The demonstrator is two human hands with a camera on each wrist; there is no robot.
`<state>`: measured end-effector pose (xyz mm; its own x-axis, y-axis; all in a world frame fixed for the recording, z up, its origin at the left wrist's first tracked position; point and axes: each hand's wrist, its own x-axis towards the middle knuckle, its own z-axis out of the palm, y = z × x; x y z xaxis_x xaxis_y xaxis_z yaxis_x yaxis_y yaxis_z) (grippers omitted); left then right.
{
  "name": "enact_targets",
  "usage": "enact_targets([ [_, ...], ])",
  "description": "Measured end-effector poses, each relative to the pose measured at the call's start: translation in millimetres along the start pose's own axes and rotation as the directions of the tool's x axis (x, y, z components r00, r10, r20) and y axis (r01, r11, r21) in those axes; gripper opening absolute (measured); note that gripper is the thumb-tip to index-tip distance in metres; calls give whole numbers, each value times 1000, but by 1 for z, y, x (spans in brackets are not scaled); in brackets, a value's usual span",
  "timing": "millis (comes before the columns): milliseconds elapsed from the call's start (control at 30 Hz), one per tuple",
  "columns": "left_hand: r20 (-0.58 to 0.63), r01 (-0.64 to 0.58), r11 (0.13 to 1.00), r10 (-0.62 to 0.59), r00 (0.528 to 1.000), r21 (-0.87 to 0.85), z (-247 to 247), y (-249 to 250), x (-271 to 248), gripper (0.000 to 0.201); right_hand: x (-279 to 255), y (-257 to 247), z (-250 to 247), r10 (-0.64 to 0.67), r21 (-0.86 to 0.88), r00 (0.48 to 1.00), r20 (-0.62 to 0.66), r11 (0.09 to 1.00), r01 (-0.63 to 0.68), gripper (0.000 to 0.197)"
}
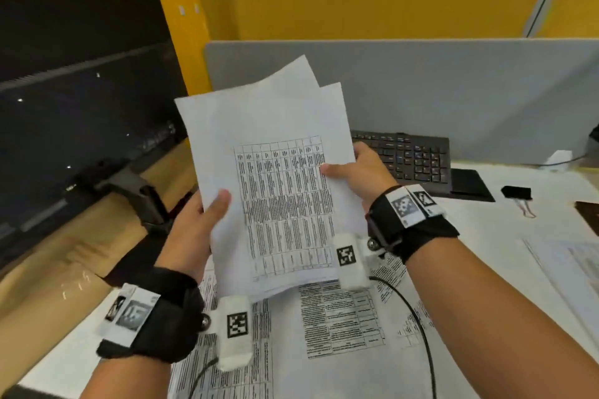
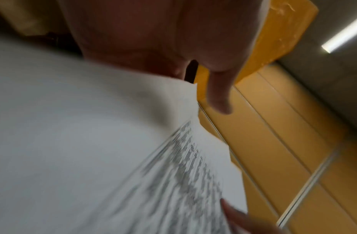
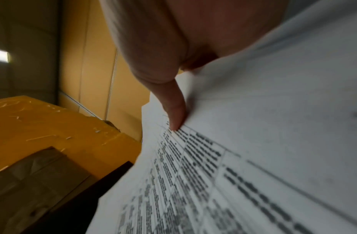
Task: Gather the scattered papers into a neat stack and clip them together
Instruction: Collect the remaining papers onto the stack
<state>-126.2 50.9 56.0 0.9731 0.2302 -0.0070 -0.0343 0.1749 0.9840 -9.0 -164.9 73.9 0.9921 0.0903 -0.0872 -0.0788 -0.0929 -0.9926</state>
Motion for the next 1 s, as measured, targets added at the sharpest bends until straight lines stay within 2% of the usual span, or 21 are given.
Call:
enact_targets([
  [67,-152,-67,982,94,984,178,-5,-5,2,35,-3,-2,7,1,36,999,41,999,-2,46],
  [100,-212,-92,967,145,967,238,-6,-6,3,27,-4,-4,11,-11,48,998,61,999,8,47],
  [167,-277,-143,942,231,933,304,-11,-6,3,26,-6,-7,20,-40,14,997,65,999,40,46],
  [200,-305,-157,925,269,914,347,-16,-5,4,26,-7,-8,25,-62,-56,997,47,996,65,42],
  [267,-359,-169,882,345,867,440,-28,-2,5,25,-15,-7,35,-105,-330,994,4,939,100,37],
  [300,-382,-177,865,380,842,469,-35,0,5,25,-22,-3,42,-111,-505,994,23,857,107,39],
  [367,-426,-180,843,426,798,507,-47,4,5,25,-41,15,62,-24,-771,983,181,617,157,47],
  [433,-471,-151,831,442,764,535,-57,6,5,28,-60,43,82,94,-884,949,300,402,240,49],
  [467,-485,-137,827,445,752,546,-61,6,4,30,-67,57,90,140,-903,937,319,347,255,53],
  [533,-502,-124,823,449,739,554,-68,6,2,30,-74,78,102,182,-916,926,331,298,268,65],
  [667,-519,-124,808,478,708,576,-82,4,-1,29,-67,83,105,179,-934,938,298,259,247,67],
  [800,-527,-156,813,496,690,561,-87,5,-1,29,-55,76,91,226,-921,941,251,356,160,78],
  [933,-508,-189,797,527,681,574,-88,8,-1,28,-31,68,92,199,-903,962,185,422,86,63],
  [1000,-509,-203,793,540,670,574,-90,11,-1,29,-13,62,95,174,-910,966,192,400,109,49],
])
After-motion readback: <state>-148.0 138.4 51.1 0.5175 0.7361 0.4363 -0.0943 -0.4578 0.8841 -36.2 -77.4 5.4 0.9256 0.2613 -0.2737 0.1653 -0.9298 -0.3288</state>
